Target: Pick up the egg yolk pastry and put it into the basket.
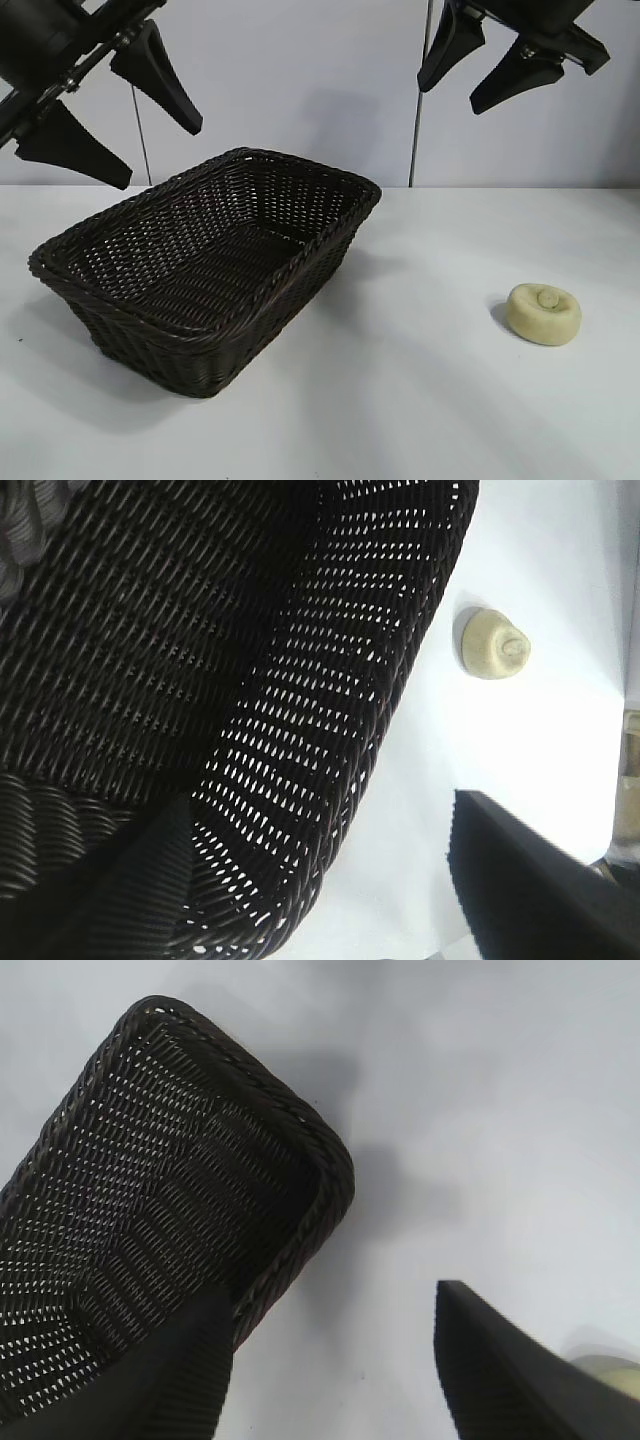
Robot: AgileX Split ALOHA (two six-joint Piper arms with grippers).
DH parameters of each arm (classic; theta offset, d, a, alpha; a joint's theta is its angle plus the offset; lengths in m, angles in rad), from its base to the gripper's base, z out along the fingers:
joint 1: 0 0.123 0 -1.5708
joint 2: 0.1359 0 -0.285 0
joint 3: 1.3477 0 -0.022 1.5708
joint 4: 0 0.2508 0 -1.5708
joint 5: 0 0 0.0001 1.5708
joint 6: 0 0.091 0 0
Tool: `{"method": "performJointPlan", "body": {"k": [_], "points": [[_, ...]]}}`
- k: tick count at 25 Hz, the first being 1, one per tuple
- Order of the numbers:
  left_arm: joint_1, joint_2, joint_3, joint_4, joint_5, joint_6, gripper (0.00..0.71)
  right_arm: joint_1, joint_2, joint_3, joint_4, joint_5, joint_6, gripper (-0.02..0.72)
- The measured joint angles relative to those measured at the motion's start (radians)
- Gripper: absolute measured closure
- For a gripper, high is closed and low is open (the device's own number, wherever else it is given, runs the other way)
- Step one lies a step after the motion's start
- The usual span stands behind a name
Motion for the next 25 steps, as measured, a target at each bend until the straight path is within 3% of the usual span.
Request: {"method": "performJointPlan", "body": {"k": [13,19,25], "points": [[0.000,0.000,0.000,-0.001,0.001,-0.031,0.186,0.000,0.000,0.000,0.000,0.000,0.000,0.269],[0.000,-0.022,0.000,0.039,0.081,-0.230,0.186,0.000,0.000,0.000,0.000,0.000,0.000,0.269],[0.000,-0.123,0.001,0.158,0.078,-0.489,0.186,0.000,0.000,0.000,0.000,0.000,0.000,0.269]]}}
